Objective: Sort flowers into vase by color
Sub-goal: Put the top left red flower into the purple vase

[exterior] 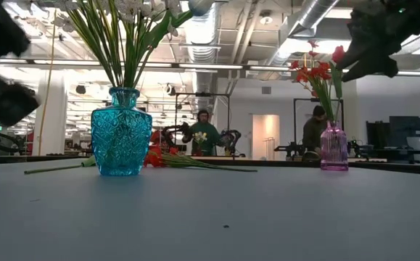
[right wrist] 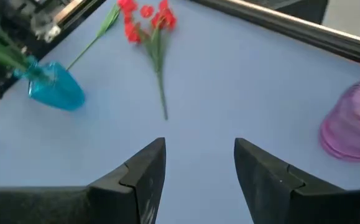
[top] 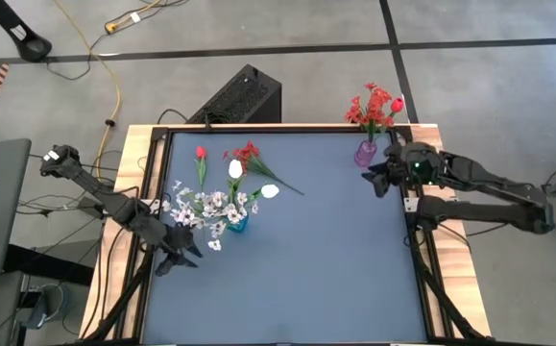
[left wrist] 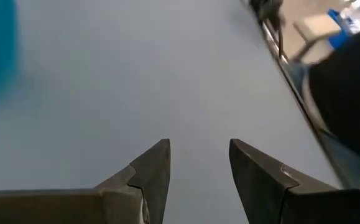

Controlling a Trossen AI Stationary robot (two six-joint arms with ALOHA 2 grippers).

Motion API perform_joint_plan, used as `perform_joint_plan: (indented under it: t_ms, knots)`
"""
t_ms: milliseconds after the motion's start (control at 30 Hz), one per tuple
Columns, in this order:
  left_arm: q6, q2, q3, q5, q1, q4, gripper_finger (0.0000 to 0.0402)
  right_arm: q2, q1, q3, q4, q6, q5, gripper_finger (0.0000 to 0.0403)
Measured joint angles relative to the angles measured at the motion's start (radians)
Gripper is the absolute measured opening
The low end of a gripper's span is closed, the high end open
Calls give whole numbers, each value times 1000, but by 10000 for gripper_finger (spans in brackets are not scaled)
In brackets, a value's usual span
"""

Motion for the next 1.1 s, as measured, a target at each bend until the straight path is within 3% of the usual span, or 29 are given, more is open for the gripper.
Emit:
perform_joint_plan:
  t_ms: [100,200,367,500,600,767,933,1100]
  knots:
    - [-194,0,0,104,0,-110,154,35,69,0,26,0,36,217]
    - [-303,-2,0,108,0,-217,154,75,129,0,92,-38,61,217]
    - [-327,-11,53,5,45,-471,154,141,198,-1,239,-130,63,217]
    - [-318,-15,129,-89,101,-552,154,186,238,-1,284,-164,62,217]
    - [-412,-4,186,-181,145,-616,154,211,266,-1,283,-164,61,217]
    - [-404,14,272,-23,167,-711,153,246,315,-2,284,-167,61,217]
    - [-289,14,354,233,136,-571,146,264,342,-2,286,-177,63,217]
    - [-229,14,513,278,113,-529,126,266,362,-2,295,-178,82,217]
